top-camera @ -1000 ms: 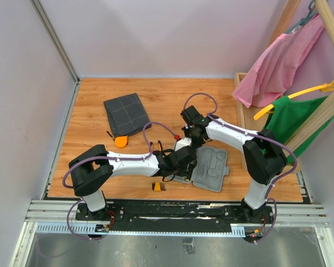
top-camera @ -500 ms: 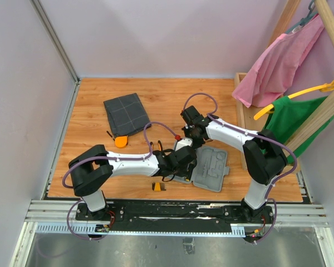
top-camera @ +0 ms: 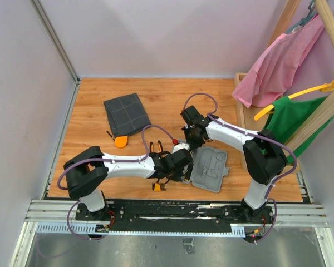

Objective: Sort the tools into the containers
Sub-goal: Adjust the screwdriver in the storage box.

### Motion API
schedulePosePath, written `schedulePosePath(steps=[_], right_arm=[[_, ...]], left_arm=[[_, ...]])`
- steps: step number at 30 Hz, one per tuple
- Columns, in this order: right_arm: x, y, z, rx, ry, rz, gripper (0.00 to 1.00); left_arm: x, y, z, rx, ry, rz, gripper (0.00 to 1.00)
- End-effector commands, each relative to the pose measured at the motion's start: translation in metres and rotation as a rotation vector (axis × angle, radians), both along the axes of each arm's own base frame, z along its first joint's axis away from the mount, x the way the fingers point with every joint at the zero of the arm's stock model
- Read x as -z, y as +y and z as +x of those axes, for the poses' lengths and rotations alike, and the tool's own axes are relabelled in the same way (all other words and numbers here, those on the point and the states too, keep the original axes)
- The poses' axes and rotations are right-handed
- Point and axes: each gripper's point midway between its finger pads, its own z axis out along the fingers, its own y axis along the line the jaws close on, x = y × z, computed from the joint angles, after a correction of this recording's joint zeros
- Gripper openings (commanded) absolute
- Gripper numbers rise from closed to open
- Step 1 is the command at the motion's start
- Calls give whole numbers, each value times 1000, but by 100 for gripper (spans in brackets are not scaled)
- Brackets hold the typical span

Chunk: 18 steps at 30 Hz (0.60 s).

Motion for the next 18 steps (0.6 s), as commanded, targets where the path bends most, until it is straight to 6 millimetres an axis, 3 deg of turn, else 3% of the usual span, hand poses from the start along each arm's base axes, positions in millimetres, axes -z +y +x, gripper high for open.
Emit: schedulePosePath(steps=[1, 10, 18], right_arm=[[30, -23, -25, -14, 87, -127, 14], [30, -20, -25, -13, 88, -112, 15], [33, -13, -28, -18, 95, -67, 13]], left_arm=[[22, 33, -15, 5, 51, 136, 8], [-47, 4, 12, -43, -105, -111, 30], [-49, -1, 27, -86, -99, -170, 32]])
